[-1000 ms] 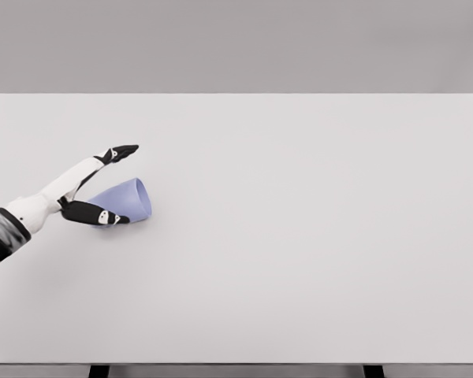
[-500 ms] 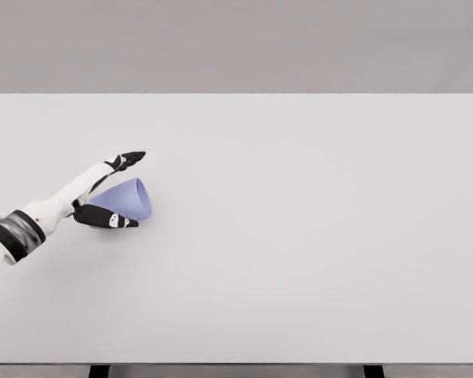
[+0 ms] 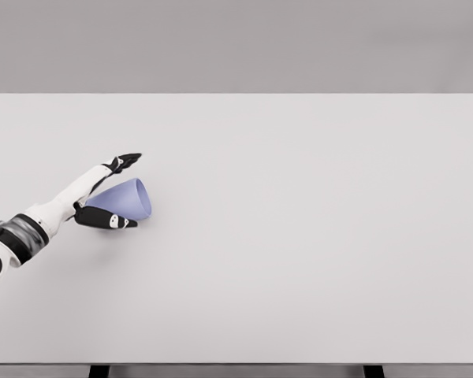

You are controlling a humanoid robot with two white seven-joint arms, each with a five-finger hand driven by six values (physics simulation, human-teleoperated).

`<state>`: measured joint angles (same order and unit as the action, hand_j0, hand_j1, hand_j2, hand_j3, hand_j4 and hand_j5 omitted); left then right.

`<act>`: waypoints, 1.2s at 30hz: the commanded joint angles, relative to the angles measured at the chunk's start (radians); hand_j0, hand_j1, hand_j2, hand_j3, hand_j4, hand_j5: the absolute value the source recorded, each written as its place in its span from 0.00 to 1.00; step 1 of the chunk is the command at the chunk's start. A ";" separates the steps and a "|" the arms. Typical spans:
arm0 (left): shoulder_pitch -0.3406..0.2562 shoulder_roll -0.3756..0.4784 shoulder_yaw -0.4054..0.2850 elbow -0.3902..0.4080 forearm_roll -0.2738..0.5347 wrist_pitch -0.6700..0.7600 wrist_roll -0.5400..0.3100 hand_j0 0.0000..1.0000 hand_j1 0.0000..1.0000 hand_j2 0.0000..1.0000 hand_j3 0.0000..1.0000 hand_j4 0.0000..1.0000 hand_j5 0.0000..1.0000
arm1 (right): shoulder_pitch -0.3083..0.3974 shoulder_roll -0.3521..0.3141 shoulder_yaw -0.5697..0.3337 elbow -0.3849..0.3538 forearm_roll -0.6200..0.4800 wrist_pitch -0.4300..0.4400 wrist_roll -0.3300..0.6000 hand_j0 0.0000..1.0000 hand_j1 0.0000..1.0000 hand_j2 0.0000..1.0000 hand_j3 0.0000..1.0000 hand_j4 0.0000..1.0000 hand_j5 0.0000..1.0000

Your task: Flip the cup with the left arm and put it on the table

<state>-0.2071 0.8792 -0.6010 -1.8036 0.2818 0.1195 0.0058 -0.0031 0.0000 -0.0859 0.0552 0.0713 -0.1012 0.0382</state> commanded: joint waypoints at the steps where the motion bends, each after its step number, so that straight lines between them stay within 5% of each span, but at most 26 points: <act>1: 0.000 0.000 -0.010 0.000 0.000 0.006 0.005 1.00 1.00 1.00 1.00 1.00 1.00 | 0.000 0.000 0.000 0.000 -0.001 0.000 0.000 1.00 1.00 1.00 1.00 1.00 1.00; 36: -0.046 0.001 -0.062 0.001 -0.001 0.098 0.006 1.00 1.00 1.00 1.00 1.00 1.00 | 0.000 0.000 0.000 0.000 0.001 0.000 0.000 1.00 1.00 1.00 1.00 1.00 1.00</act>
<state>-0.2531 0.8795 -0.6591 -1.8021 0.2819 0.2179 0.0120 -0.0031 0.0000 -0.0859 0.0552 0.0712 -0.1012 0.0381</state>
